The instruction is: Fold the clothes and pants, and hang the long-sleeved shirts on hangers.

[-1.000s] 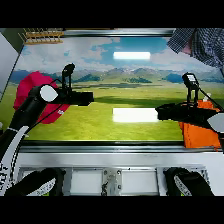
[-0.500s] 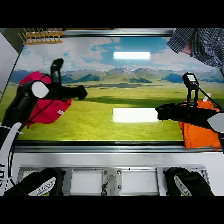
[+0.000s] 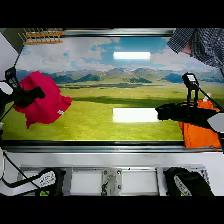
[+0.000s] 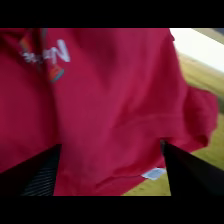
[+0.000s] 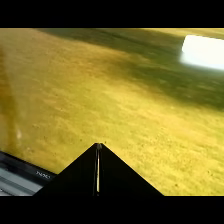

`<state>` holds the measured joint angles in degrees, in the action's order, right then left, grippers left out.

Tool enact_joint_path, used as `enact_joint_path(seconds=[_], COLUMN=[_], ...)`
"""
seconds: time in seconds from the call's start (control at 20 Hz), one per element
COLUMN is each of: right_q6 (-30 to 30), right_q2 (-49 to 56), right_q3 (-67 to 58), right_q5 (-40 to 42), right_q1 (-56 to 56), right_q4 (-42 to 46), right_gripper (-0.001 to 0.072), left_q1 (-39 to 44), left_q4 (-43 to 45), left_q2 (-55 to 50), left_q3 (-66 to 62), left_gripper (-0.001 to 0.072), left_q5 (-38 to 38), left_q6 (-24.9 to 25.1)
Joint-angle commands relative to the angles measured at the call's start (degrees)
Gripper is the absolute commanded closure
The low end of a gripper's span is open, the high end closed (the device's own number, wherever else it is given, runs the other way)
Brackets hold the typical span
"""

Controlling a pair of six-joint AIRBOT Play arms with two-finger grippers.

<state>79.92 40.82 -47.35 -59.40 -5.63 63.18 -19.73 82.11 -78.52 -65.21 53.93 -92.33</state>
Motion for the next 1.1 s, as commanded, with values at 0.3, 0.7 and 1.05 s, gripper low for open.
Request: enact_joint_path(seconds=[0.3,0.7,1.05], right_q6=[0.0,0.0,0.2], right_q2=[0.0,0.0,-0.1], right_q3=[0.0,0.0,0.0], right_q5=[0.0,0.0,6.3], right_q1=[0.0,0.0,1.6], right_q4=[0.0,-0.3,-2.3], right_gripper=[0.0692,0.0692,0.0694], left_q1=[1.9,30.6,59.5], left_q4=[-6.1,-29.2,-29.1], left_q2=[-9.2,8.4,3.1], left_q3=[-0.1,-0.1,-5.5], left_gripper=[0.0701,0.0700,0.0691], left_q5=[-0.6,-7.5,-25.0], left_q6=[0.0,6.5,6.5])
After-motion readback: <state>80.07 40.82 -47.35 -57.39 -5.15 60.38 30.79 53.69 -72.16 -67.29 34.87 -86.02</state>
